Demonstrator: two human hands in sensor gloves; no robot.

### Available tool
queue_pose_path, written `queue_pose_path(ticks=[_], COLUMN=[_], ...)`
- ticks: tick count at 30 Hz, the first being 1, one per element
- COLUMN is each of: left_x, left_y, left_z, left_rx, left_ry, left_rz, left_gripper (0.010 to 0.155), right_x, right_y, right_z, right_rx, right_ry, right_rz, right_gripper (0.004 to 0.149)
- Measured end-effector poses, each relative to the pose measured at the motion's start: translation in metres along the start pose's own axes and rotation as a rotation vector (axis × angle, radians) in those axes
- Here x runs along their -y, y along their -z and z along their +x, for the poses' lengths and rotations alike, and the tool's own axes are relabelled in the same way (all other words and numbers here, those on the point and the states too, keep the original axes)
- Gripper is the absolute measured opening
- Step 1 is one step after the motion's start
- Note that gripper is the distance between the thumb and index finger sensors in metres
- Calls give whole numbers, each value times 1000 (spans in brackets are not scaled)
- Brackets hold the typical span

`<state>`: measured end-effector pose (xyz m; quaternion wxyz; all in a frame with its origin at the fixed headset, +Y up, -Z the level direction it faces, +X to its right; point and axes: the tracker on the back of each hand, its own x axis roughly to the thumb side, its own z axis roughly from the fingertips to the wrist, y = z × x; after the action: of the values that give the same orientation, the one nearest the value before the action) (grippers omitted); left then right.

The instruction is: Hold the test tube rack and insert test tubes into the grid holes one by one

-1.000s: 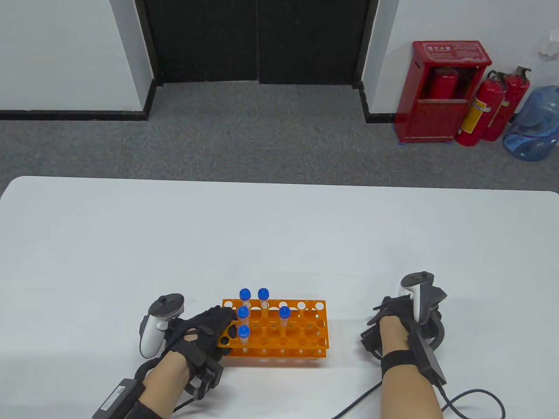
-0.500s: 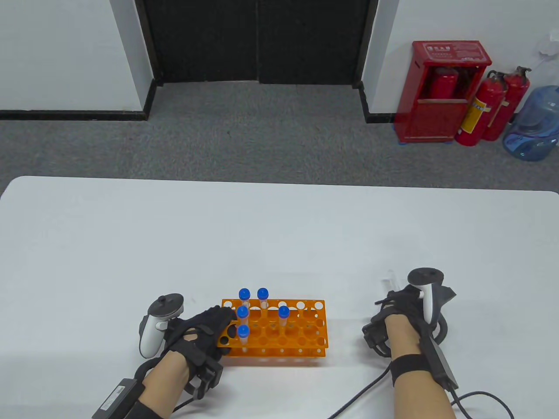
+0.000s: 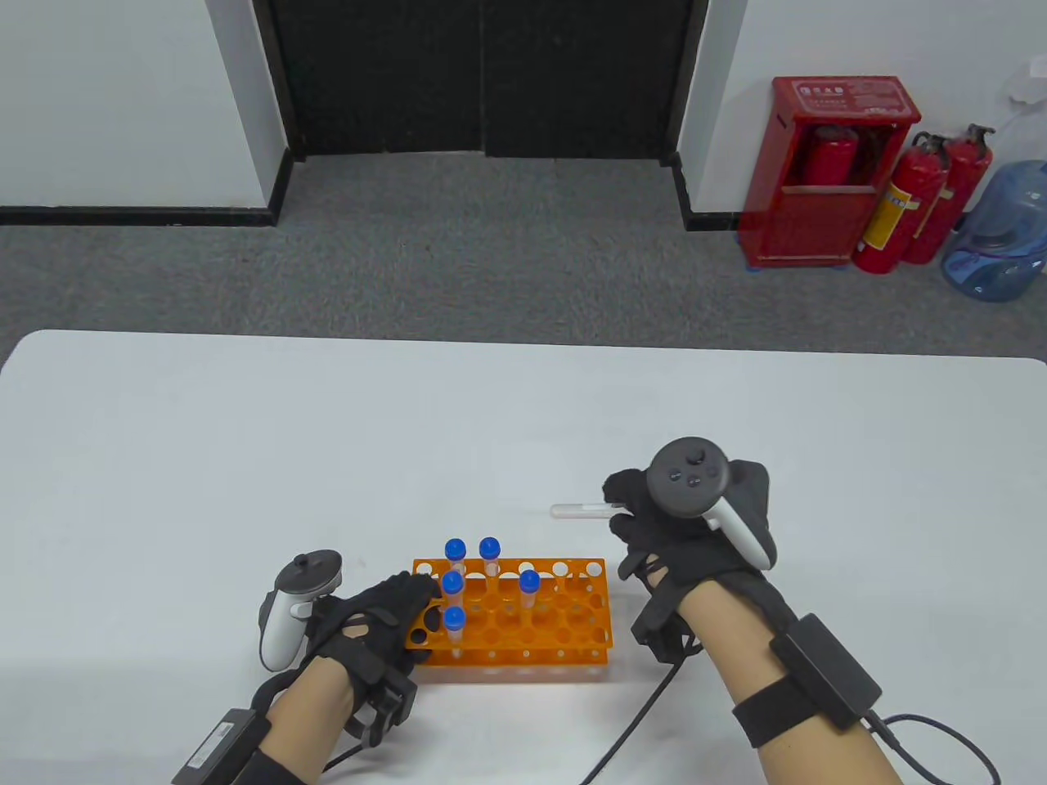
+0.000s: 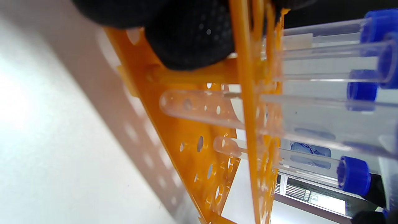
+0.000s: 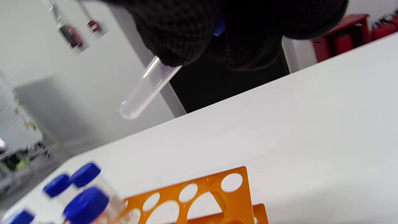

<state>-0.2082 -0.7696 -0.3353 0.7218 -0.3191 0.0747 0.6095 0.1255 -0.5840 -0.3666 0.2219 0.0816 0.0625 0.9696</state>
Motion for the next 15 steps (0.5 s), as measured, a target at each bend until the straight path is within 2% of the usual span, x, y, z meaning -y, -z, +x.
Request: queue_pose_path(ticks=[5, 10, 15], left_x=[0, -1, -1], left_y=[0, 0, 0], left_z=[0, 0, -1], left_rx=[-2, -2, -2], left_ry=[-1, 1, 2], left_rz=[2, -4, -8], left_gripper=[43, 43, 43], right_x=[-12, -26, -36], right_y=[-11, -16, -18], right_z=[29, 35, 40], right_rx=[56, 66, 108], right_ry=[-268, -413, -463], right_rz=[59, 72, 87], right_gripper=[53, 52, 51])
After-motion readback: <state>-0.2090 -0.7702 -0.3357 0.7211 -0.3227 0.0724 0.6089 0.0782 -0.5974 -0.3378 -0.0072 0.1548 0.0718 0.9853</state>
